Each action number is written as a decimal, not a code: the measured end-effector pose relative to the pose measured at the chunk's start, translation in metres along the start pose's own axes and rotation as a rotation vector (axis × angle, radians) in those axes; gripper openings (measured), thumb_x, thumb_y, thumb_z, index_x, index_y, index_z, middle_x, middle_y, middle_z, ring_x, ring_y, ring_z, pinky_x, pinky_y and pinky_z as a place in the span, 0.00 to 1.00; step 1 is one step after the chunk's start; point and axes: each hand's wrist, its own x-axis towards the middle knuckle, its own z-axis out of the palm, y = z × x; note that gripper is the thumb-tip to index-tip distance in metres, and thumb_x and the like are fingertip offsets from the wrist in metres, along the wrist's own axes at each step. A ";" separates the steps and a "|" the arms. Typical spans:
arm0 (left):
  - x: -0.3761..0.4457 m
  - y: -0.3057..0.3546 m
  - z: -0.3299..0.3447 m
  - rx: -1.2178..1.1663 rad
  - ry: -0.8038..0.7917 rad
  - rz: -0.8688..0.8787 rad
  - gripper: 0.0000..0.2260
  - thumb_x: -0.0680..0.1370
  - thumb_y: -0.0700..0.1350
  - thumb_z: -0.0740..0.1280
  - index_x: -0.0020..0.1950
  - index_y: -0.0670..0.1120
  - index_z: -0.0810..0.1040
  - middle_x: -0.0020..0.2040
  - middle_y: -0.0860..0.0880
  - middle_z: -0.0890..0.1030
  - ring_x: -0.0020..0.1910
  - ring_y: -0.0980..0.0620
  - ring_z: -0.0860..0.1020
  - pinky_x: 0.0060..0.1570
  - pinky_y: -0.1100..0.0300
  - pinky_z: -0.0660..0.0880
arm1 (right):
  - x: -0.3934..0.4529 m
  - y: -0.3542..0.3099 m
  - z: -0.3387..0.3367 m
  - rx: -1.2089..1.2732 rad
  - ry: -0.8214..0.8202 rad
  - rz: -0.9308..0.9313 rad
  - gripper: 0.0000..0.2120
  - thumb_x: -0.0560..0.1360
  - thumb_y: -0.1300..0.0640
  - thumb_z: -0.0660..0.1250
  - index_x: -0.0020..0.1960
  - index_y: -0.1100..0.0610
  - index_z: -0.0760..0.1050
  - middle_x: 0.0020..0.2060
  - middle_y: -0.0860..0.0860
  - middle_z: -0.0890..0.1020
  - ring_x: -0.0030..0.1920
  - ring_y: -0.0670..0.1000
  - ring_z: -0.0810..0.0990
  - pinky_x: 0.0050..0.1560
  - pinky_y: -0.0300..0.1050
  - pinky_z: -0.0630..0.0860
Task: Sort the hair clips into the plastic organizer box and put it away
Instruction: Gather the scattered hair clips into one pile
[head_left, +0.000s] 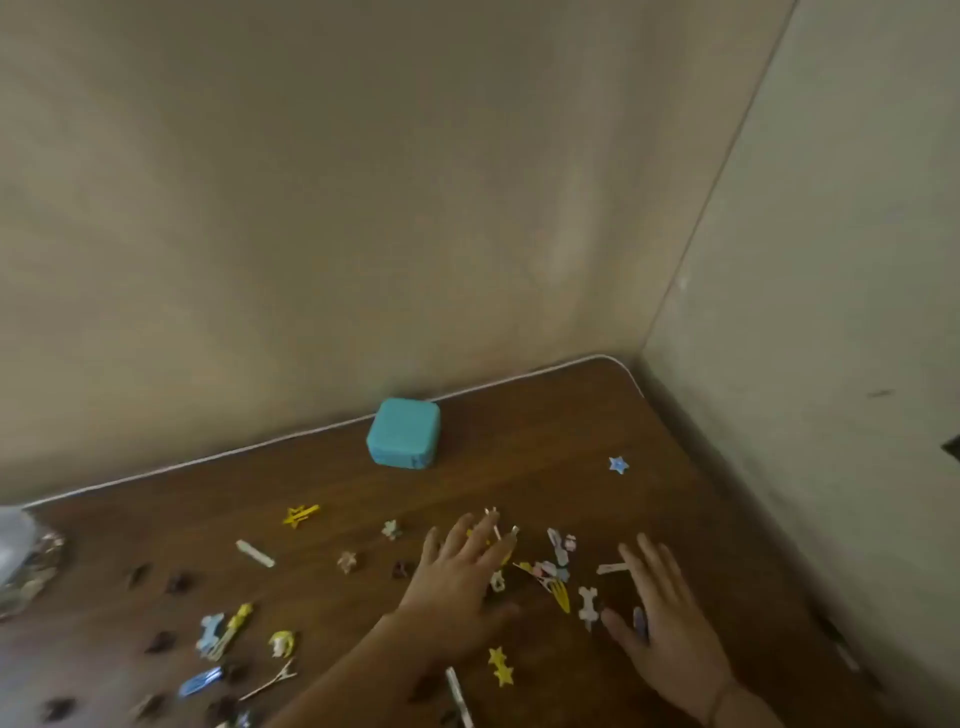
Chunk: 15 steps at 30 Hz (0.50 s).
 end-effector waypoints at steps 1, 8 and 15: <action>0.007 0.001 0.006 0.026 0.002 -0.008 0.34 0.78 0.66 0.57 0.80 0.60 0.45 0.80 0.56 0.37 0.79 0.48 0.37 0.75 0.40 0.38 | 0.002 0.005 0.009 -0.032 -0.011 -0.008 0.45 0.66 0.23 0.35 0.77 0.44 0.39 0.77 0.44 0.37 0.77 0.49 0.36 0.76 0.49 0.47; 0.036 -0.019 0.038 0.089 0.083 -0.024 0.34 0.77 0.71 0.48 0.80 0.61 0.44 0.78 0.59 0.34 0.77 0.53 0.32 0.75 0.43 0.35 | 0.023 -0.006 0.049 -0.083 0.065 -0.229 0.37 0.75 0.28 0.40 0.78 0.46 0.43 0.78 0.45 0.40 0.76 0.49 0.35 0.75 0.50 0.41; -0.008 -0.028 0.077 0.065 0.127 0.240 0.30 0.78 0.69 0.55 0.78 0.60 0.59 0.78 0.57 0.61 0.80 0.53 0.53 0.74 0.49 0.48 | -0.011 -0.039 0.095 -0.120 0.095 -0.534 0.31 0.77 0.33 0.53 0.74 0.49 0.63 0.77 0.49 0.57 0.76 0.53 0.57 0.68 0.52 0.57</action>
